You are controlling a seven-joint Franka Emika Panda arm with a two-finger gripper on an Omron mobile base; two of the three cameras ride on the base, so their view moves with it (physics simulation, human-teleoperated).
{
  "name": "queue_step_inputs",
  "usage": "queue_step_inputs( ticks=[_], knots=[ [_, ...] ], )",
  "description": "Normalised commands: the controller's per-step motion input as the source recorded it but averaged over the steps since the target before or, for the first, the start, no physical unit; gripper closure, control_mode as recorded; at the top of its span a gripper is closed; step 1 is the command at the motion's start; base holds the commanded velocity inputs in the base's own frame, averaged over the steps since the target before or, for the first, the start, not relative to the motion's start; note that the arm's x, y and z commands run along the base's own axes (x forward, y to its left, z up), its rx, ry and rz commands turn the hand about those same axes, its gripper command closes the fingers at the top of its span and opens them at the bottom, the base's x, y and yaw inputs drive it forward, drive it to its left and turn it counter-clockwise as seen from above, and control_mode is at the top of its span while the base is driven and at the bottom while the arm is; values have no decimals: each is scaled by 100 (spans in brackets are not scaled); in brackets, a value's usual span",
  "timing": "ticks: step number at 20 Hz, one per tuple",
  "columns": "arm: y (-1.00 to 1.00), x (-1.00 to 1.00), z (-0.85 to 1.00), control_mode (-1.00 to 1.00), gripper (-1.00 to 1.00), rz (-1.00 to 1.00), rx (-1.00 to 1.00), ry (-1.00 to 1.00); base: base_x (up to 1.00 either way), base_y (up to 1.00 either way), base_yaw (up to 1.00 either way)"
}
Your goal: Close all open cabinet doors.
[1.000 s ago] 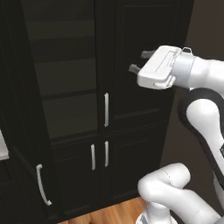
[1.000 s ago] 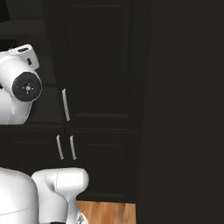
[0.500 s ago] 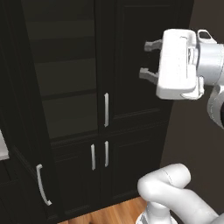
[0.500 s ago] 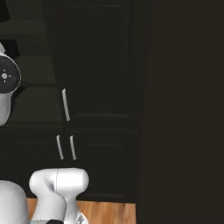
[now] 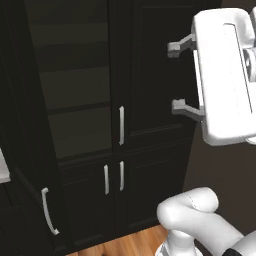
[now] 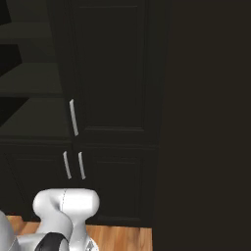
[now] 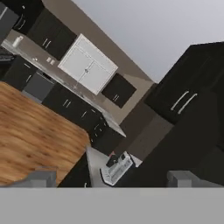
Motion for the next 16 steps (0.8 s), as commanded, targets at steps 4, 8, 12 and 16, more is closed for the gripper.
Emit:
queue_step_inputs(
  ticks=[4, 8, 12, 16],
  knots=[
    [57, -96, -14, -100, -100, 6, -27, -27, 0, 0, 0],
    [61, -63, -39, -100, -100, 2, -27, -25, 0, 0, 0],
    [59, -23, -60, -100, -100, 0, -26, -21, 0, 0, 0],
    [55, -1, -67, -100, -100, -3, -25, -21, 0, 0, 0]
  ],
)
